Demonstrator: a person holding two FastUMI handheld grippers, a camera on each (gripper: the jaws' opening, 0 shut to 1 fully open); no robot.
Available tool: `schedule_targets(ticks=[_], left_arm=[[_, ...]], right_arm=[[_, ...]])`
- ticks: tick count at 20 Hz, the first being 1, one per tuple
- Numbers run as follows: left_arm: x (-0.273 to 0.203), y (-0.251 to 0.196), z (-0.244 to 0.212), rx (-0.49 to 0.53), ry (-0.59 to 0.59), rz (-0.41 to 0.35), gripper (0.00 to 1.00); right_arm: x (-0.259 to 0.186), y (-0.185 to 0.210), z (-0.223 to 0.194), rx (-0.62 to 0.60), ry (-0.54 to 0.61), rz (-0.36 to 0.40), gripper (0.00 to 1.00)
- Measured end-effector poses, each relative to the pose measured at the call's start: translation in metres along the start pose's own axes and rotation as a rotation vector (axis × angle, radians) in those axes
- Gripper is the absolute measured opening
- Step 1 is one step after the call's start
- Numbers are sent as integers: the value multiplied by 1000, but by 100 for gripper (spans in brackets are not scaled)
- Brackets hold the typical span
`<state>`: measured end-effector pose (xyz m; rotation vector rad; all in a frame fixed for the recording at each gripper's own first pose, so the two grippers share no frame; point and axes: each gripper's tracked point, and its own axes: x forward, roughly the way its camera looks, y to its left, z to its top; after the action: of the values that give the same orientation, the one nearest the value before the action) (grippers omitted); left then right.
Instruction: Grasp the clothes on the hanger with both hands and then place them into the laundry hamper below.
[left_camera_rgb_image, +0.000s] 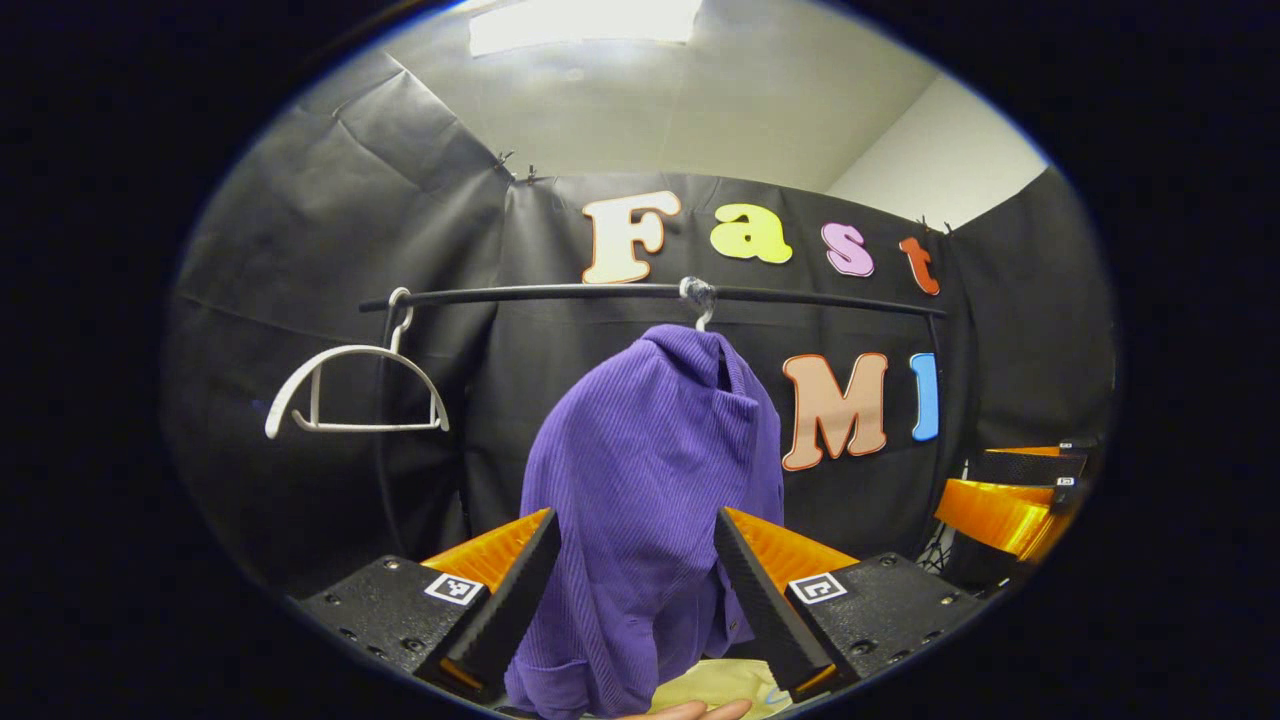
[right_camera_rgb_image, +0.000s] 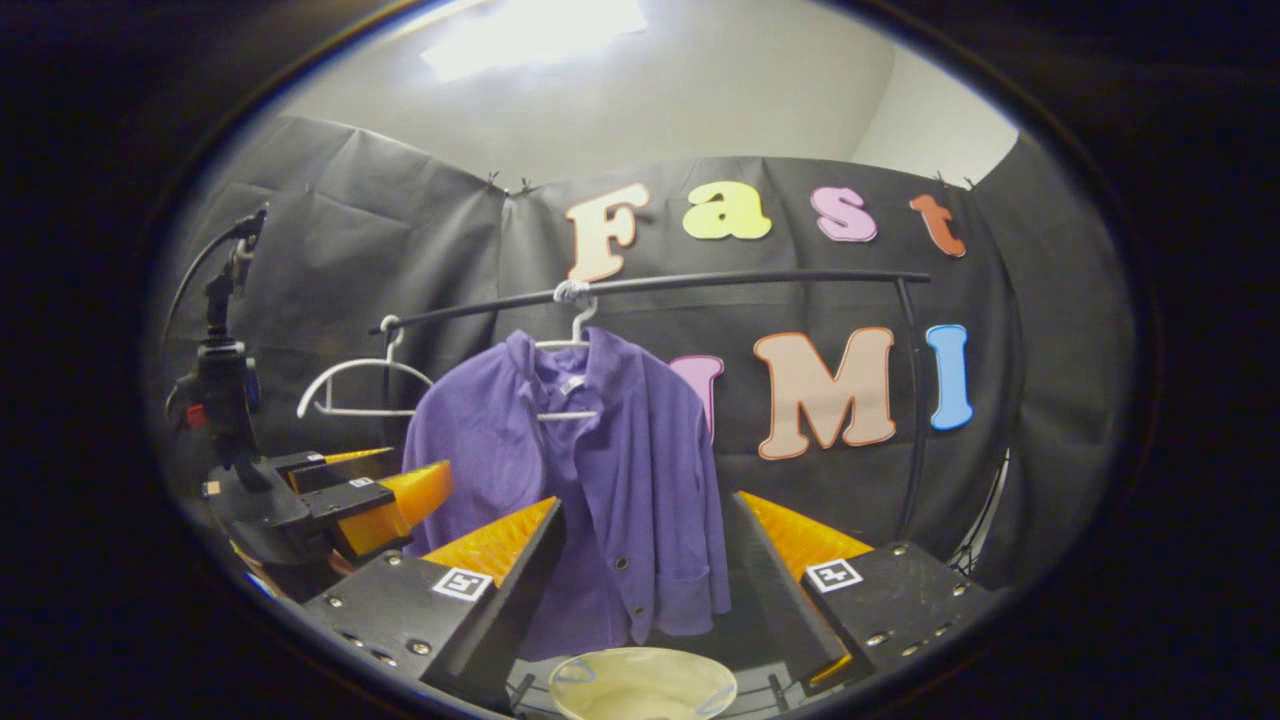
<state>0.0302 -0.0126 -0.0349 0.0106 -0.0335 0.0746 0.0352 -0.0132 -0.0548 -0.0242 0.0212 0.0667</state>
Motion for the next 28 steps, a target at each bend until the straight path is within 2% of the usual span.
schedule_targets(ticks=[1, 2, 3, 4, 8, 15, 18, 21, 23, 26, 28], left_arm=[[0, -1, -13, 9, -2, 12, 95], [3, -3, -18, 15, -17, 22, 92], [3, -8, -24, 27, -23, 19, 95], [4, -14, -33, 47, -14, 18, 91], [12, -29, -59, 75, 11, 21, 93], [45, -21, -89, 119, 68, 144, 93], [58, -17, -93, 163, 77, 200, 93], [65, -6, -89, 201, 63, 255, 90], [70, -1, -84, 205, 44, 271, 76], [71, 9, -79, 245, 37, 300, 56], [64, 6, -72, 225, 23, 259, 39]], right_arm=[[8, -1, -10, -10, 16, 5, 98], [16, -3, -18, -17, 32, 7, 98], [25, -5, -27, -19, 48, 7, 98], [33, -7, -35, -17, 60, 9, 98], [63, -21, -56, -13, 89, 7, 99], [115, -42, -85, -17, 85, 1, 98], [131, -34, -105, -21, 109, 31, 98], [144, -14, -114, -19, 98, 99, 98], [156, 4, -112, -30, 75, 148, 98], [167, 19, -109, -59, 38, 171, 98], [172, 29, -106, -72, 11, 186, 98]])
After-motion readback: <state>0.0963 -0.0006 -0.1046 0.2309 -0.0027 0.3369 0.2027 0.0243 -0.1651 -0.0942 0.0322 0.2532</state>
